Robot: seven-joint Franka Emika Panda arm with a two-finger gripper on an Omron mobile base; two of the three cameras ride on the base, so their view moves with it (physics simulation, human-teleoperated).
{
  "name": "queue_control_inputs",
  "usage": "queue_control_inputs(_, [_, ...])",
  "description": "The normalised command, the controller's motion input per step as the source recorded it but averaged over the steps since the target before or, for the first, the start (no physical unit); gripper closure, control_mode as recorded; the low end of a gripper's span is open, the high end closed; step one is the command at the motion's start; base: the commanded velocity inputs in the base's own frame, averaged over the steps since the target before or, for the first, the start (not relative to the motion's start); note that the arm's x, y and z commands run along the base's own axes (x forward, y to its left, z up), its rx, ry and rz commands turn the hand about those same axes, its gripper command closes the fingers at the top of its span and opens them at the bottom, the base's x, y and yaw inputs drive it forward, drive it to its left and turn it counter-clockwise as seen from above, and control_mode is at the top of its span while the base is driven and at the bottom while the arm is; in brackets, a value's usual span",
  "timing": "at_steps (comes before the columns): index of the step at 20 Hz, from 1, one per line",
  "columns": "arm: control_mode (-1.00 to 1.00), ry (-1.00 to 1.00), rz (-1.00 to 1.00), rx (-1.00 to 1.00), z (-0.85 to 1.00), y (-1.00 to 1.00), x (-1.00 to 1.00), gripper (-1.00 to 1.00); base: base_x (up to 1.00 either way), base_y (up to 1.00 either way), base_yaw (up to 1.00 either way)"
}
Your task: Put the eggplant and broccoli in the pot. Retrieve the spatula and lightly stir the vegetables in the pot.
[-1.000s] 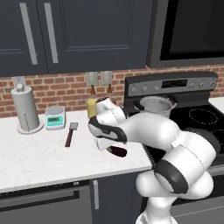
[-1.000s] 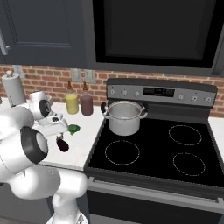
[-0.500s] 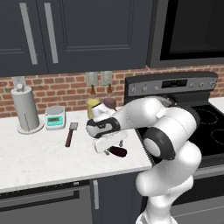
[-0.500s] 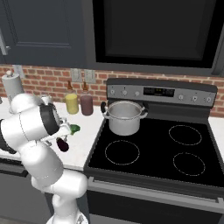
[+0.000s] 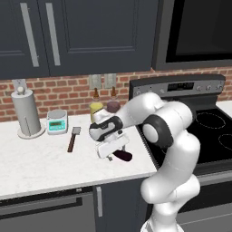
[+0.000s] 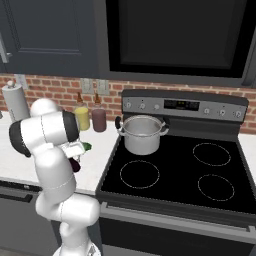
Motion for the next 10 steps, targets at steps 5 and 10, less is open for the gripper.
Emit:
queue_control_inputs(5, [-1.0,0.0,0.06,0.0,-0.33,0.0,0.0,-1.0,0.0,0.0,0.0])
queue_control_inputs(10, [-1.0,0.0,0.03,0.0,-0.24,-0.05,-0.09,1.0,0.0,0.0,0.0])
